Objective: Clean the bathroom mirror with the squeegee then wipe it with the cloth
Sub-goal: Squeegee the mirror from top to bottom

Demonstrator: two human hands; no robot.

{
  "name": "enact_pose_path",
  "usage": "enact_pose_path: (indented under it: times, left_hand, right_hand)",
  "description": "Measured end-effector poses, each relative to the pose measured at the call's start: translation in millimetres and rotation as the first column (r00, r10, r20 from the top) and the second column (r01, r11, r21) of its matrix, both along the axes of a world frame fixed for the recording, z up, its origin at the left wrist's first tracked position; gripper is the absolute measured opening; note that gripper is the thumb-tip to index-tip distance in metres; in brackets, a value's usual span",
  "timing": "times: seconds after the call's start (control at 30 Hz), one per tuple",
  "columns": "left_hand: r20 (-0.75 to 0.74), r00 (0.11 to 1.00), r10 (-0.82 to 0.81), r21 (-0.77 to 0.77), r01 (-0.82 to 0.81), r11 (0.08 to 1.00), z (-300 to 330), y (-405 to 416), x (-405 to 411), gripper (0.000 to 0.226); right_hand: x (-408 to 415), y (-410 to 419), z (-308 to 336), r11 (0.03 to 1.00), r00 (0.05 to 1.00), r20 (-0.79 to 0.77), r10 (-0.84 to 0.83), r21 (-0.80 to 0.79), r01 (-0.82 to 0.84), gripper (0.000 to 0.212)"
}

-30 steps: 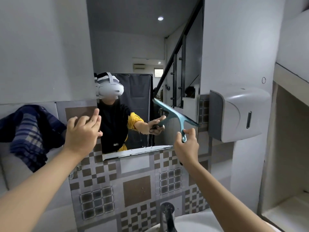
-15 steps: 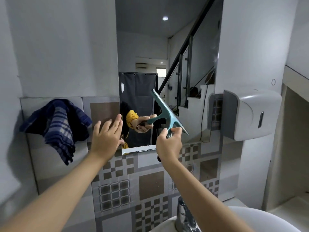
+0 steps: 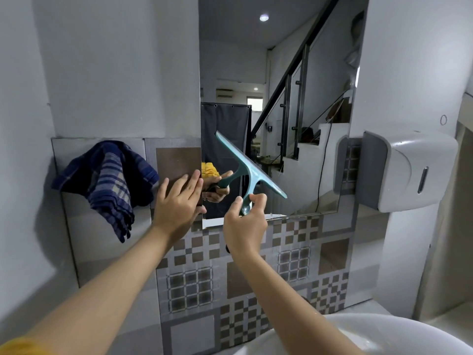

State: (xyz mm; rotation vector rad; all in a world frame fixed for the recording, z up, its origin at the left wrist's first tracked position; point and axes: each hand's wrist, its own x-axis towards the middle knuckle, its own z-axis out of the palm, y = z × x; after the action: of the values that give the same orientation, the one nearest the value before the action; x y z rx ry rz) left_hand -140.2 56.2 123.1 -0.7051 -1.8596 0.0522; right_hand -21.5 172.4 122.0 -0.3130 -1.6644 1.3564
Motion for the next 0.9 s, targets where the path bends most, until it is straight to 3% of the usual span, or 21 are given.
enact_pose_path:
  times: [0.33, 0.57, 0.7, 0.9]
  left_hand:
    - [0.016, 1.0, 0.022, 0.03, -0.023, 0.999, -9.0, -1.6, -4.1, 0.056]
    - [0.031, 0.999, 0.036, 0.03, -0.037, 0.999, -21.0, -4.9, -9.6, 0.055]
    - [-0.026, 1.0, 0.015, 0.063, -0.013, 0.998, -24.4, -4.5, -11.8, 0.05]
    - [-0.016, 1.0, 0.026, 0.094, -0.025, 0.995, -28.5, -3.6, -11.6, 0.061]
  right_hand:
    - [2.8, 11.1, -26.9, 0.954, 1.0, 0.016, -0.011, 0.301, 0.006, 0.015]
    - [4.0, 56.6, -44.8, 0.787, 0.992, 0.01, -0.125, 0.61, 0.093, 0.02]
    - [6.7, 79.5, -45.6, 0.713, 0.99, -0.004, -0.144, 0.693, 0.106, 0.022]
    - [8.0, 120.5, -52.8, 0.645, 0.991, -0.01, -0.136, 0.758, 0.096, 0.025]
